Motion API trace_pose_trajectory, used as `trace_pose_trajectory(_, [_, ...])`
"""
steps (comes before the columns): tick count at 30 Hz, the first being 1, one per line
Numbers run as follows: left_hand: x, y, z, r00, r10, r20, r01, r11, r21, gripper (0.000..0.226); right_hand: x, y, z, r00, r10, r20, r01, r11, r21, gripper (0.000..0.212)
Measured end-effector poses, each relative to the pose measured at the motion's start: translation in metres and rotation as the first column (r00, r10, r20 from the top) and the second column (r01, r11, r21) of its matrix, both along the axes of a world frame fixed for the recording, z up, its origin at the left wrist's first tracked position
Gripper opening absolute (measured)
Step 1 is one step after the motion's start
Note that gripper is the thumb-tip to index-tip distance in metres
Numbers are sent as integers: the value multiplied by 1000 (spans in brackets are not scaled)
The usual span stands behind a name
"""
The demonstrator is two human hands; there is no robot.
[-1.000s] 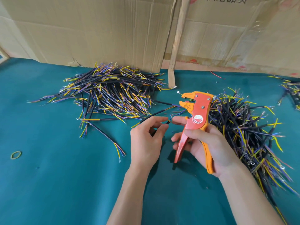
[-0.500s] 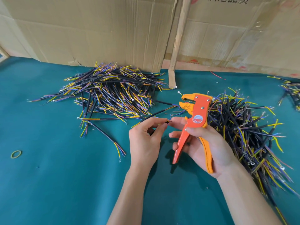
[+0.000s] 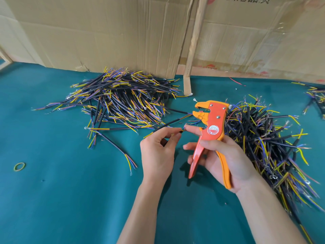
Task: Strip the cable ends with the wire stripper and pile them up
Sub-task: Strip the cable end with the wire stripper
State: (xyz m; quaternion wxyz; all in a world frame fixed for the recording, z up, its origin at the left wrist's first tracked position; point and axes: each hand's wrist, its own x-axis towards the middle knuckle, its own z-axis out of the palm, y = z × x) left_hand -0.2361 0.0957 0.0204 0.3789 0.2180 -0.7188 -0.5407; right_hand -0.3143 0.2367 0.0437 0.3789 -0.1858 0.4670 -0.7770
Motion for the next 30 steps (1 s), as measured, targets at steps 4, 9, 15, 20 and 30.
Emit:
trace_pose_trajectory(4, [-2,1,0,1000,21,-2,-20,1000,24,36,-1,1,-1,1000,-3,-8,3,1000,-6,48])
trace_pose_trajectory(9, [-1,0,-1,999,33,7,-33,999,27,28,-3,2,-3,1000,-13,-21,13,1000,0,44])
trace_pose_trajectory(15, [2,-5,-3,997,76,-5,-75,992,99,19,-11,8,0,995,-94,-21,93,995,-18,49])
trace_pose_trajectory(20, [3,-7,-2,998,64,-28,-59,986,154,21,-19,16,1,994,-108,35,108,994,-11,48])
trace_pose_trajectory(30, [5,-8,-2,992,103,-71,-94,989,117,30,0,2,-2,948,197,252,-243,956,167,49])
